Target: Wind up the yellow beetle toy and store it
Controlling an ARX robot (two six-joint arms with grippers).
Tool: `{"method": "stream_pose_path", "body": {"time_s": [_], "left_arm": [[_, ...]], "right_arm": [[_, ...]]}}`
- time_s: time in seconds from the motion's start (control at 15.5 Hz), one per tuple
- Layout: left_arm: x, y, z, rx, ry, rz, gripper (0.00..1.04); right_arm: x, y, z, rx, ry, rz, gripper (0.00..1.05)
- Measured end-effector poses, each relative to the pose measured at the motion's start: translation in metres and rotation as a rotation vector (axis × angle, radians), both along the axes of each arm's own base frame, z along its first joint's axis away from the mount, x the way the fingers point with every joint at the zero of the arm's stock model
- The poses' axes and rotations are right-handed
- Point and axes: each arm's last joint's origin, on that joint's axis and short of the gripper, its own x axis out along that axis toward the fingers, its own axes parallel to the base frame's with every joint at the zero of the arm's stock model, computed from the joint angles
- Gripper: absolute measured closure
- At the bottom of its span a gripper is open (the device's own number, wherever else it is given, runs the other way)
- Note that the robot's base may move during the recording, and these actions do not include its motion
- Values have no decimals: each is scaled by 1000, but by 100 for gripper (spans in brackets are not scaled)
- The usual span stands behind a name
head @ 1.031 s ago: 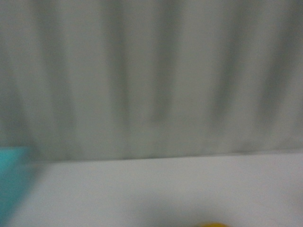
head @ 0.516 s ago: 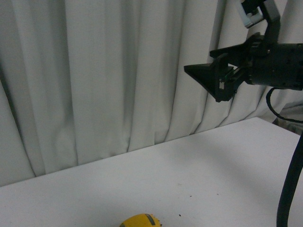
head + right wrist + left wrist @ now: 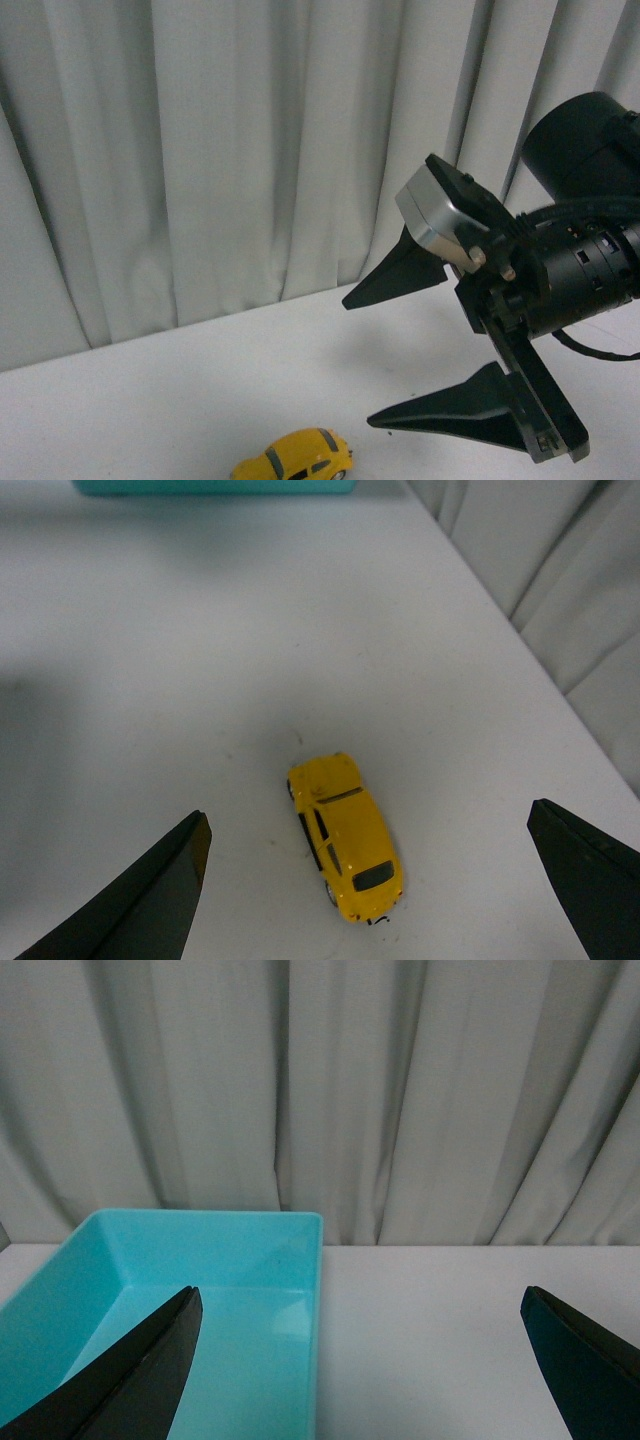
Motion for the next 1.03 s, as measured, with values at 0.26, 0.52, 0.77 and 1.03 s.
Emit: {"method": "stream_pose_path", "body": {"time_s": [0.26,0.52,0.77,1.03], "left_arm": [[0,0,0,0,0,0,7],[0,0,0,0,0,0,7],[0,0,0,0,0,0,7],[0,0,0,0,0,0,7]], "right_arm": [[10,-2,-26,-62,-70,115,7],[23,-6,-47,-67,-45,178,7],[32,-9,-64,-53,35,206,7],[59,-15,-76,-31,223,217,7]]}}
